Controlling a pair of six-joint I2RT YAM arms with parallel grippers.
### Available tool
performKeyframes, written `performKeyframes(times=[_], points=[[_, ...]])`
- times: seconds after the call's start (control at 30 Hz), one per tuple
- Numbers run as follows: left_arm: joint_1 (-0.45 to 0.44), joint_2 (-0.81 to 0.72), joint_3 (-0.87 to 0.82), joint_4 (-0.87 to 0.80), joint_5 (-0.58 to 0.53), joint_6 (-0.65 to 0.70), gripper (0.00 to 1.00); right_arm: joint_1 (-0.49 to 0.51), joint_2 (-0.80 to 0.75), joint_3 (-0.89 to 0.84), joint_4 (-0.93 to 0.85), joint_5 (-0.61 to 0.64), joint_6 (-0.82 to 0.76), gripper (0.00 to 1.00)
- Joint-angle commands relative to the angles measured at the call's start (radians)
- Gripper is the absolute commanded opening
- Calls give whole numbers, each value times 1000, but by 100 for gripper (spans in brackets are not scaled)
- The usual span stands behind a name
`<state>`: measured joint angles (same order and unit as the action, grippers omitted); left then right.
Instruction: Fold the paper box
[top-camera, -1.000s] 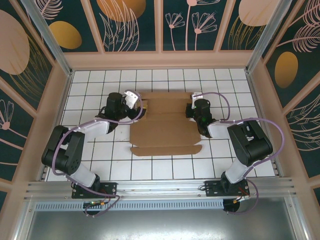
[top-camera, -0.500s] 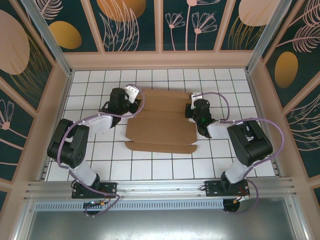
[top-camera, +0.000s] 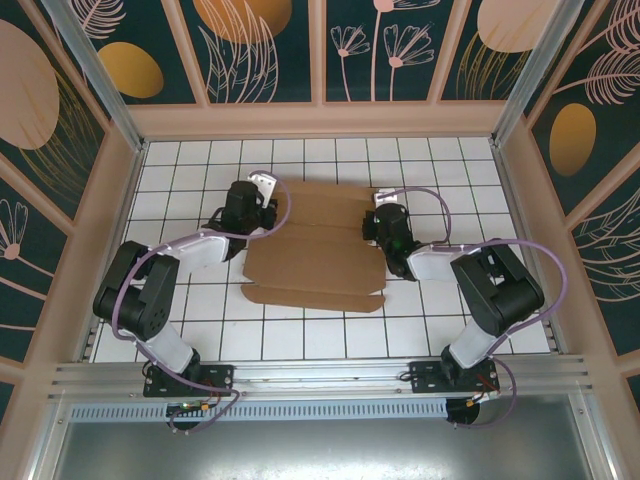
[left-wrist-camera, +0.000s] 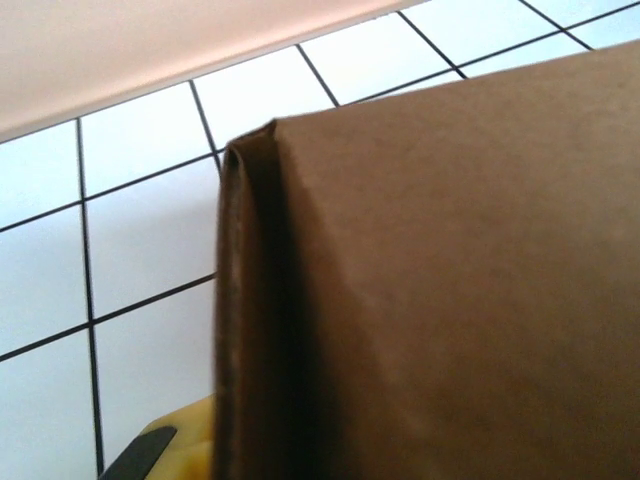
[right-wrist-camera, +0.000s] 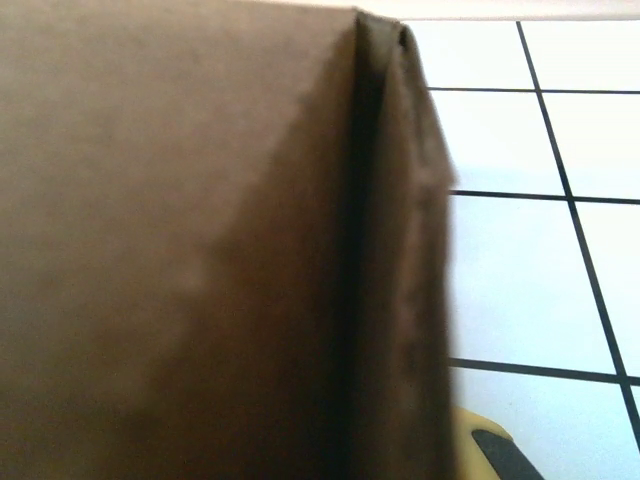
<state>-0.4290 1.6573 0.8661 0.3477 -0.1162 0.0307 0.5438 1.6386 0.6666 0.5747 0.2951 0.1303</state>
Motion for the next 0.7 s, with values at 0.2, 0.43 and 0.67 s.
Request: performKeyframes(times=[0.2,0.43,0.67], points=[[-45,0,-5,-22,-278,-56,0,82,-49,50,-45,107,96,0],[-84,32,0,-22,-345,-122,0,103,-63,68,-76,127,144,0],[-85,9,-100,78,-272,-225,0,120,-67,62,-85,162,123,0]])
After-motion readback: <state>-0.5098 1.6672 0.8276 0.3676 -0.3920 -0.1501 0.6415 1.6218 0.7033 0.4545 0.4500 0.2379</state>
